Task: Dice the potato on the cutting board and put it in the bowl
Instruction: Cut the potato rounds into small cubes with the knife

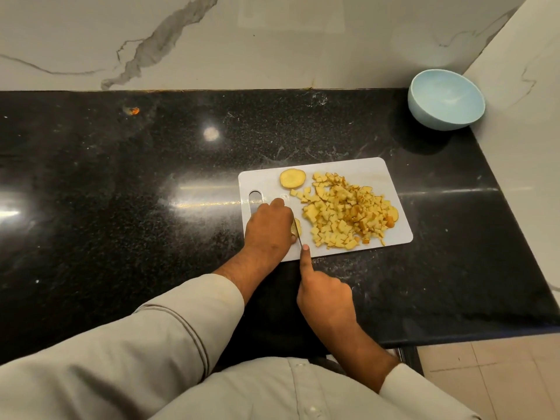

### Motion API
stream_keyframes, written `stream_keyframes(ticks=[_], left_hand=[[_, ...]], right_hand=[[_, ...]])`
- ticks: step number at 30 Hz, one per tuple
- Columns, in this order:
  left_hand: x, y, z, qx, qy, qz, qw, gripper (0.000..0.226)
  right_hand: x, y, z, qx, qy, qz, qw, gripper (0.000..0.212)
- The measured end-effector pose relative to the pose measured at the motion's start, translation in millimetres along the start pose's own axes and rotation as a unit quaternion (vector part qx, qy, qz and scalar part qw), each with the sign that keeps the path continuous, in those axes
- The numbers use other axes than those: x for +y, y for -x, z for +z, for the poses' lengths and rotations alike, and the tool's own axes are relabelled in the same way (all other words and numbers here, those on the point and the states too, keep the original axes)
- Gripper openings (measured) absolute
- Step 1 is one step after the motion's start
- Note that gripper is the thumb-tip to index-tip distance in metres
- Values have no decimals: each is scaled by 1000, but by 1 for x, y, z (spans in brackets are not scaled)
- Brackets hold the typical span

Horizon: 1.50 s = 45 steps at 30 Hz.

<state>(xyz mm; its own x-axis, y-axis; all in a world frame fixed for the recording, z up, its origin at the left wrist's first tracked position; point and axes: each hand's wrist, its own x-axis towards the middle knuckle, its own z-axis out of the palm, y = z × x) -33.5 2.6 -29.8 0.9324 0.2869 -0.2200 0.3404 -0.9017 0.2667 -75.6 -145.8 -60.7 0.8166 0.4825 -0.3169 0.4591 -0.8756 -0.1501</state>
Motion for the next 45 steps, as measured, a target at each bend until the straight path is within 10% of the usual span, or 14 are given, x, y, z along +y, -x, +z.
stream_keyframes(ticks=[45], left_hand=[[-18,3,4,-2,145,-37,989,27]], right_hand=[[2,28,-15,36,-6,14,999,64]])
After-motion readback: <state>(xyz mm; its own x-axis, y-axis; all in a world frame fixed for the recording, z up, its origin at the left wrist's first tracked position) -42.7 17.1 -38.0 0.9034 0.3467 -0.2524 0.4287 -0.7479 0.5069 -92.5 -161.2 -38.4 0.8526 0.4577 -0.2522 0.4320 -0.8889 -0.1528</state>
